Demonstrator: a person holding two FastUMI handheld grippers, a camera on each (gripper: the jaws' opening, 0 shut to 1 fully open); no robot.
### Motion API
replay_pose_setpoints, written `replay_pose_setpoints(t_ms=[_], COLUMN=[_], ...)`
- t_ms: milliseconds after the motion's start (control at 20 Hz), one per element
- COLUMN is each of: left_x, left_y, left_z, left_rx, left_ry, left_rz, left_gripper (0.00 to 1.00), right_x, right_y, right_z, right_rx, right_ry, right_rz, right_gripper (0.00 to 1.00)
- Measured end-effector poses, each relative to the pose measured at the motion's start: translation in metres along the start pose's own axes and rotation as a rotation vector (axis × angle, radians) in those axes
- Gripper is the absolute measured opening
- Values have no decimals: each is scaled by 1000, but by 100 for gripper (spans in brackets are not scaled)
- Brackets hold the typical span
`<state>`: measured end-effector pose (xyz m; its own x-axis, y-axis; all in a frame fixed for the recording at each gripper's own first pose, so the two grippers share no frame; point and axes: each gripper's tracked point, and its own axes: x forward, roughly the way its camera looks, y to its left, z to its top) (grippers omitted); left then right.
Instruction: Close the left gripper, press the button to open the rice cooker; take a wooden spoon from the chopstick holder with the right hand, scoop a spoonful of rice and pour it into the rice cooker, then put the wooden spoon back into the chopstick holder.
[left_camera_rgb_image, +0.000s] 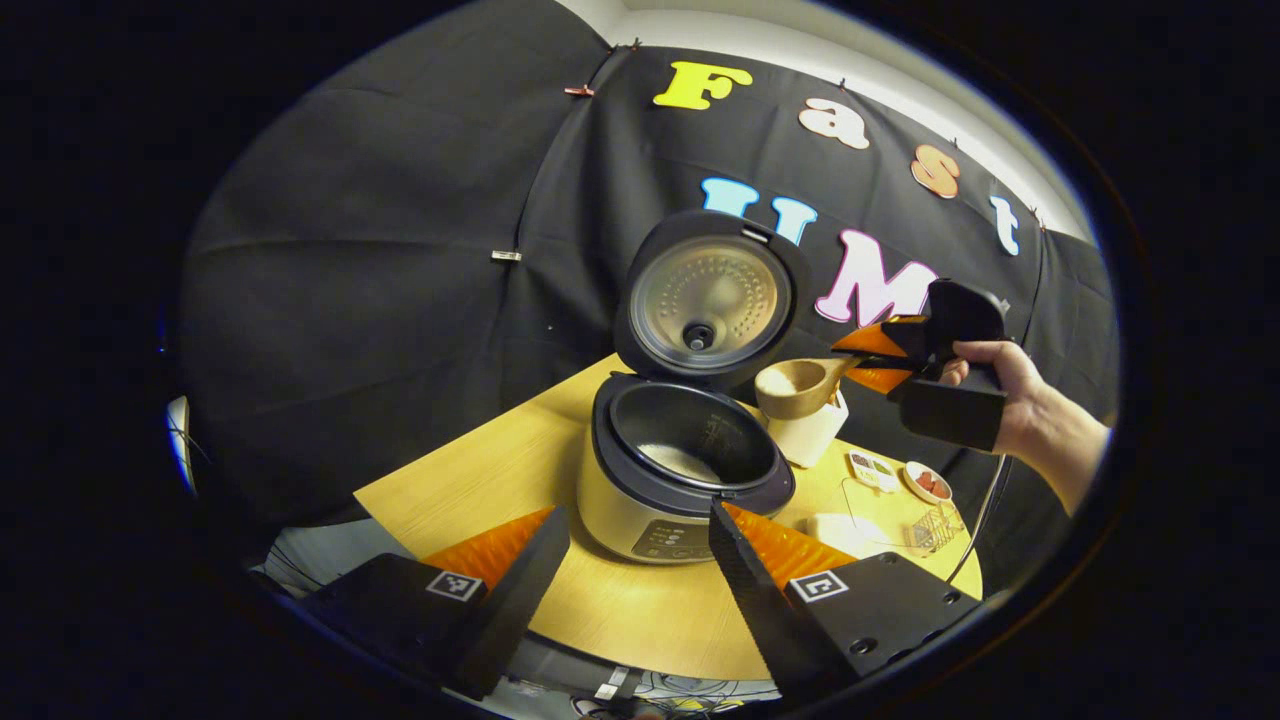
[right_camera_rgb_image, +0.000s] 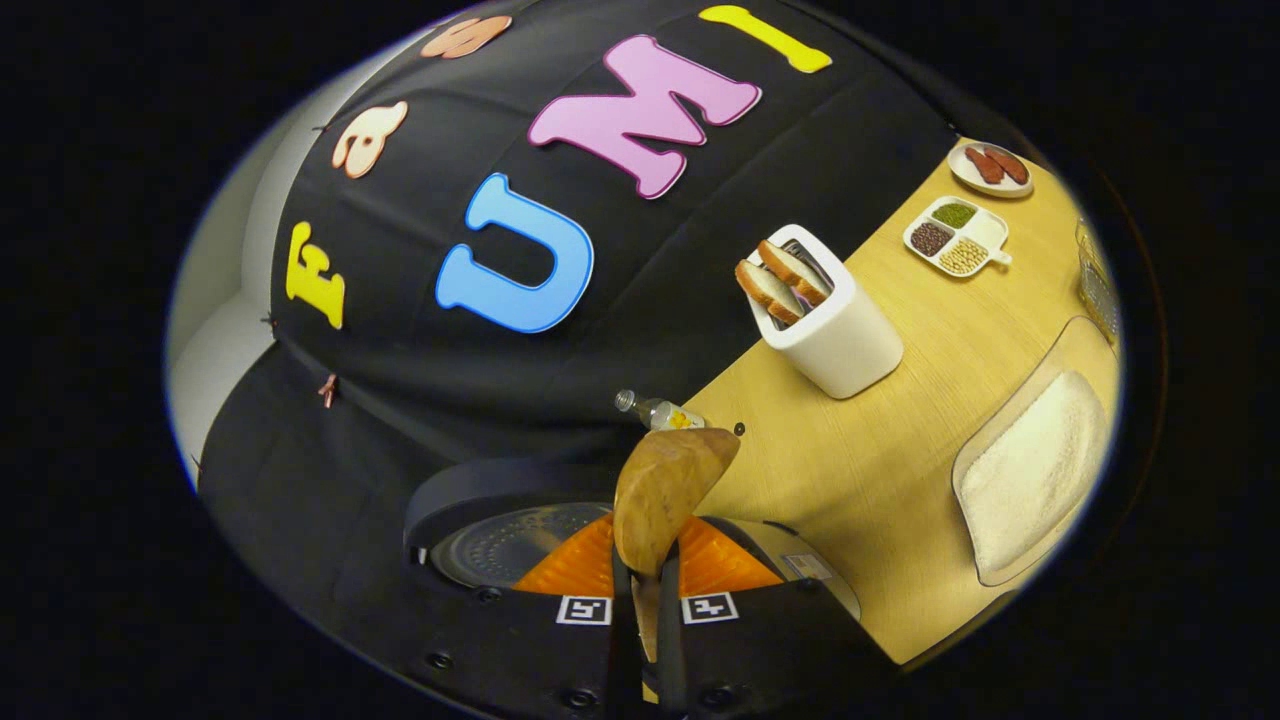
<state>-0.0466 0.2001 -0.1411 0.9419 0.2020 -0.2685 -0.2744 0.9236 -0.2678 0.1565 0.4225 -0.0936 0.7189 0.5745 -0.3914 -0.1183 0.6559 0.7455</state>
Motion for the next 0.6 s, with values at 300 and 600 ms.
replay_pose_setpoints(t_ms=[300,600], left_x=[7,9], left_y=[11,20], left_z=[6,7], left_rx=[13,5], left_ry=[-4,-6], left_rz=[8,23], left_gripper=[96,96], right_x=[21,34], right_y=[31,53], right_z=[-33,-58], right_rx=[-344,-616], right_ry=[2,10], right_rz=[37,119], right_gripper=[11,10])
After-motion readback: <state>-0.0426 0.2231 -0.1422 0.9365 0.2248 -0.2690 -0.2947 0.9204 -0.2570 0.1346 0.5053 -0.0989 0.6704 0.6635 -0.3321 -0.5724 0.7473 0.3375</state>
